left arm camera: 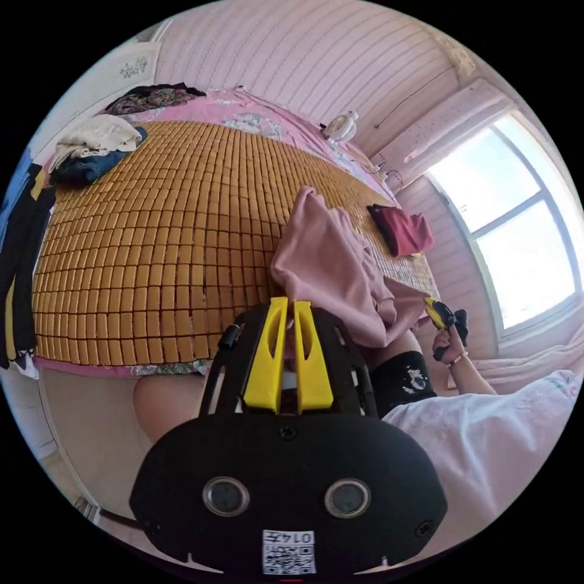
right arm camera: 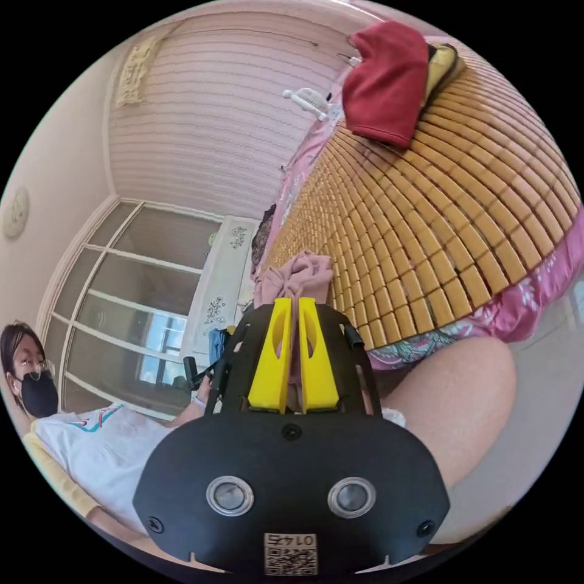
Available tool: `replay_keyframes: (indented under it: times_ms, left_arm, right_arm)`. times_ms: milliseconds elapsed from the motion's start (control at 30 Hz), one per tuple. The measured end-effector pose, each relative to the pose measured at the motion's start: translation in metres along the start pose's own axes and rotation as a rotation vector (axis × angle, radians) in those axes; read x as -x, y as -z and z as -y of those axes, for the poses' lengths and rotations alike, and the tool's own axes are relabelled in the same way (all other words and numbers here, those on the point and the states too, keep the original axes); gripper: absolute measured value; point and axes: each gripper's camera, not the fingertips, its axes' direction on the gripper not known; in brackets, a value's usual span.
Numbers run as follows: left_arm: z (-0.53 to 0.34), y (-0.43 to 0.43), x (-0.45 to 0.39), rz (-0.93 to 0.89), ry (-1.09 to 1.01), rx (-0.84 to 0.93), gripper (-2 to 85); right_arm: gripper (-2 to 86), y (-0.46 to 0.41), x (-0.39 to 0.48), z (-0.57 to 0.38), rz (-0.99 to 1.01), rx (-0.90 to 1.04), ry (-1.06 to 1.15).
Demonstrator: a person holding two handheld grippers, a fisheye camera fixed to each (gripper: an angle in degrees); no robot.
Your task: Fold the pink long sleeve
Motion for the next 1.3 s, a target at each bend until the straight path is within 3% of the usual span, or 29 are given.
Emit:
replay_keyframes:
  times_ms: [133, 233, 367, 500, 633, 733, 867, 1000, 1133, 1233, 1300]
  left_arm:
    - [0.033, 0.136, -0.035, -0.061, -0.097, -0.302, -1.0]
    - [0.056, 0.22, -0.08, -0.012, -0.228, -0.414, -1.0]
    - [0.067, 0.328, -0.137, -0.071, -0.368, -0.627, -0.9]
    - [0.06, 0.432, -0.215, -0.088, -0.52, -0.792, -0.9]
    - [0.013, 0.513, -0.262, -0.113, -0.603, -0.977, -1.0]
    - [-0.027, 0.546, -0.275, -0.164, -0.63, -1.071, -0.9]
    - [-0.046, 0.576, -0.299, -0.102, -0.635, -1.076, -1.0]
    - [-0.075, 0.635, -0.315, -0.209, -0.687, -1.253, -1.0]
    - [-0.095, 0.67, -0.339, -0.222, -0.78, -1.374, -0.9]
    - [-0.065, 0.659, -0.329, -0.245, -0.738, -1.343, -0.9]
    - [-0.024, 0.635, -0.308, -0.249, -0.656, -1.248, -0.9]
  right_arm:
    - [1.0, 0.02, 0.075, 0.022, 0.082, -0.041, 0.214]
    - [1.0, 0.043, 0.153, 0.043, 0.184, -0.1, 0.403]
    - [0.9, 0.106, 0.272, 0.05, 0.355, -0.3, 0.674]
    - [0.8, 0.158, 0.384, 0.022, 0.181, -0.428, 0.893]
    - [0.8, 0.202, 0.432, -0.014, 0.292, -0.53, 1.001]
    - [0.8, 0.223, 0.458, -0.044, 0.243, -0.548, 1.061]
    - [0.7, 0.238, 0.499, -0.072, 0.186, -0.495, 1.128]
    - [0.4, 0.275, 0.543, -0.121, 0.3, -0.645, 1.315]
    - [0.4, 0.289, 0.577, -0.143, 0.253, -0.687, 1.409]
    - [0.4, 0.267, 0.58, -0.118, 0.179, -0.621, 1.356]
    - [0.5, 0.222, 0.563, -0.072, 0.068, -0.468, 1.246]
